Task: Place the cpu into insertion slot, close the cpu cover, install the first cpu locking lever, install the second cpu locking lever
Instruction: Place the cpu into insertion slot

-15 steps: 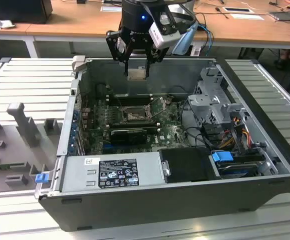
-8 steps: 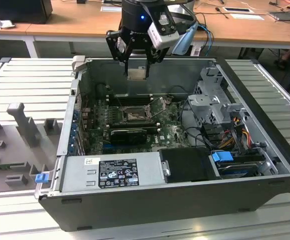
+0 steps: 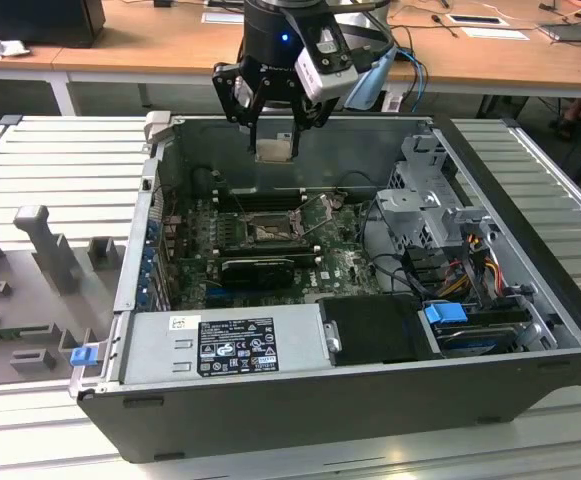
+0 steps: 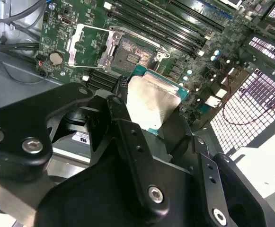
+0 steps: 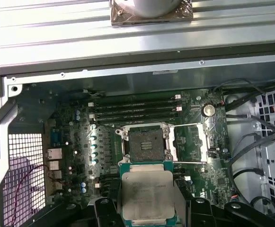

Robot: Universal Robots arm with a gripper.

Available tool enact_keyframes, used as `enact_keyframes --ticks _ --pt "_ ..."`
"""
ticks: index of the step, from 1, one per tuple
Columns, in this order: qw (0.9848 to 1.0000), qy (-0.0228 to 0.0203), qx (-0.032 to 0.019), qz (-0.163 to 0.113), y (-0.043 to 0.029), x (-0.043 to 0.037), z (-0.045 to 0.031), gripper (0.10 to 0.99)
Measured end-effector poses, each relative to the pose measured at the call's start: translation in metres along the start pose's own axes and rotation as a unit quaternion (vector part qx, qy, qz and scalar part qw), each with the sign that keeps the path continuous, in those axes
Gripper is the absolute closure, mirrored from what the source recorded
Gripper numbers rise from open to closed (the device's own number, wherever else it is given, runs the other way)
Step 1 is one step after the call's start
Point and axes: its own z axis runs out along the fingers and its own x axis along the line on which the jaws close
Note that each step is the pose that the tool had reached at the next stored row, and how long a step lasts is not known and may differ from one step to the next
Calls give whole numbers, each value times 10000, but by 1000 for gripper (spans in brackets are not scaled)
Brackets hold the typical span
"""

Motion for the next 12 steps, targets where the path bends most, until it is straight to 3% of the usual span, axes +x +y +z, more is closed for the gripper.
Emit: enact_keyframes --ticks 12 --pt "9996 -24 -5 271 0 0 1 553"
